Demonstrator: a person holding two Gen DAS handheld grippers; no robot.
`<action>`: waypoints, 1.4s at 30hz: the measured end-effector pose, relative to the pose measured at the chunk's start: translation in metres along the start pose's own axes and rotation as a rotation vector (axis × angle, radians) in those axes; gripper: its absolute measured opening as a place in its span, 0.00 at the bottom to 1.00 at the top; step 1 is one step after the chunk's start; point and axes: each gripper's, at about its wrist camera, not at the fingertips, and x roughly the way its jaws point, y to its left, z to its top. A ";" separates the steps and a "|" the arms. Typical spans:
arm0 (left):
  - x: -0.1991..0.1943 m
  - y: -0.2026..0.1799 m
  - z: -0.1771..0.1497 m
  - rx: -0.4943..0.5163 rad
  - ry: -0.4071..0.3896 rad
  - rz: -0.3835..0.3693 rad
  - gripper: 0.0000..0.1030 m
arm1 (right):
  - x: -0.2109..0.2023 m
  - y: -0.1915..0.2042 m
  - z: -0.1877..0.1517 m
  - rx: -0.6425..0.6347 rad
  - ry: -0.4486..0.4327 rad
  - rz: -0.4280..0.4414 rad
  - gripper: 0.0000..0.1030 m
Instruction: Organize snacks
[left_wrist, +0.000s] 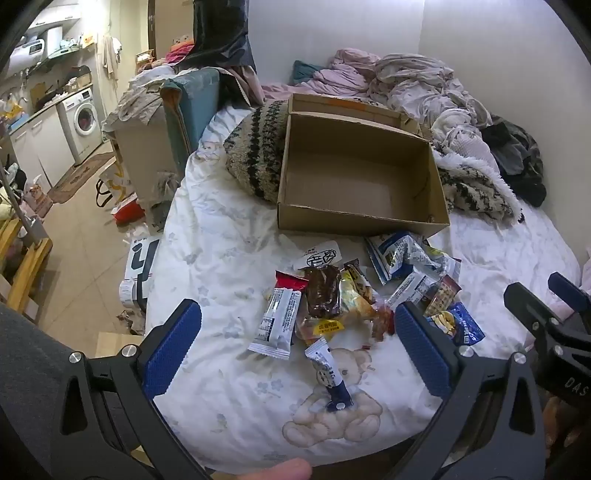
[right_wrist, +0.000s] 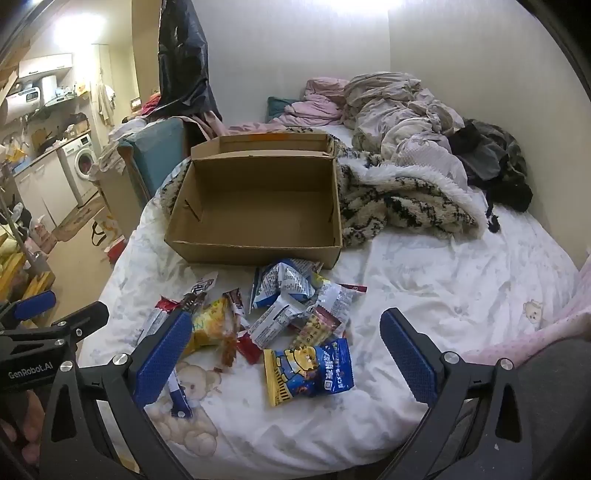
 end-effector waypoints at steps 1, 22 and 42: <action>0.000 0.000 0.000 0.001 -0.003 0.003 1.00 | -0.001 0.000 0.000 0.003 0.002 0.001 1.00; 0.001 0.007 0.000 0.005 0.001 0.012 1.00 | 0.003 -0.004 -0.002 0.009 0.005 0.001 1.00; 0.006 0.002 -0.003 0.003 0.009 0.013 1.00 | 0.002 -0.004 0.000 0.015 0.015 0.000 1.00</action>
